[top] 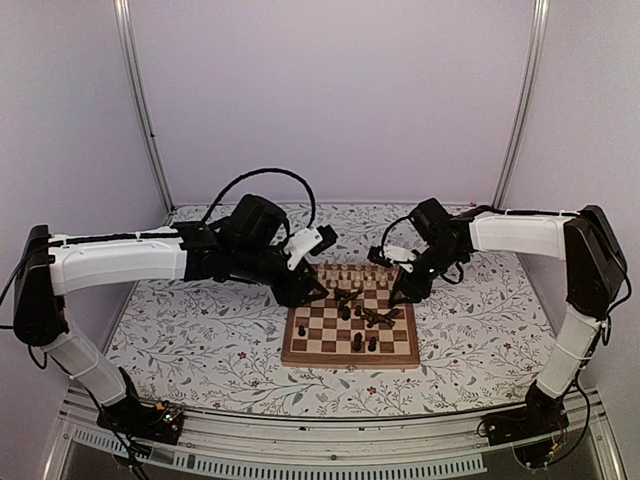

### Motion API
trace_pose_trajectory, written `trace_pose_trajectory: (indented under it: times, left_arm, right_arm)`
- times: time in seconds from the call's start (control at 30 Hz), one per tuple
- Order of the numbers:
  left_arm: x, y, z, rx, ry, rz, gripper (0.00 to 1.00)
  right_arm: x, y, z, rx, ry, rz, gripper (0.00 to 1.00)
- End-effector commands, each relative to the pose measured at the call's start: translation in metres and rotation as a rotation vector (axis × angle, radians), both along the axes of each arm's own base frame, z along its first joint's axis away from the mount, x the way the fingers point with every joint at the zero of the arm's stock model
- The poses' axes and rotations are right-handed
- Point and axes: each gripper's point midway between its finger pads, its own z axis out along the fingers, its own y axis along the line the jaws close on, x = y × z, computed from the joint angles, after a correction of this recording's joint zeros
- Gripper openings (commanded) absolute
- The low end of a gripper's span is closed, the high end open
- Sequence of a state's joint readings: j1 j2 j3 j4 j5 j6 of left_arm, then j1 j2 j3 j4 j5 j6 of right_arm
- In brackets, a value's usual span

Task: Set up the chess pieces on the board
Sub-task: Pick up the chess piece from the chessboard, then move the chess piece to the chessboard.

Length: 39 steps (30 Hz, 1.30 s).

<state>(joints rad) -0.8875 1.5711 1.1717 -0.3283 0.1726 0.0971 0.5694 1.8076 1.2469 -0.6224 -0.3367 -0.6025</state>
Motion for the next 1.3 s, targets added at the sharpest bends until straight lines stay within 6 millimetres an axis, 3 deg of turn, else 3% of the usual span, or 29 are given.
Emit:
trace_pose_trajectory:
  times: [0.0,0.27,0.5,0.63,0.83,1.27]
  left_arm:
    - [-0.025,-0.027,0.005,-0.036,-0.003,-0.103,0.60]
    - [-0.036,-0.055,-0.016,-0.009,0.038,-0.157,0.54]
    - [-0.049,-0.091,-0.043,0.054,0.042,-0.198,0.57]
    - [-0.055,-0.105,-0.064,0.101,0.056,-0.212,0.53]
    - [-0.054,-0.099,-0.092,0.205,0.064,-0.184,0.50]
    - [-0.056,-0.093,-0.111,0.254,0.089,-0.174,0.34]
  right_arm:
    - [-0.006,-0.007,0.041,0.099,-0.063,0.001,0.46]
    - [0.001,-0.031,0.063,0.211,-0.129,-0.067,0.48]
    - [0.003,-0.038,0.067,0.229,-0.165,-0.084,0.48]
    - [0.002,-0.039,0.066,0.236,-0.171,-0.086,0.48]
    - [0.001,-0.041,0.068,0.239,-0.183,-0.082,0.48]
    - [0.000,-0.042,0.064,0.234,-0.178,-0.081,0.48]
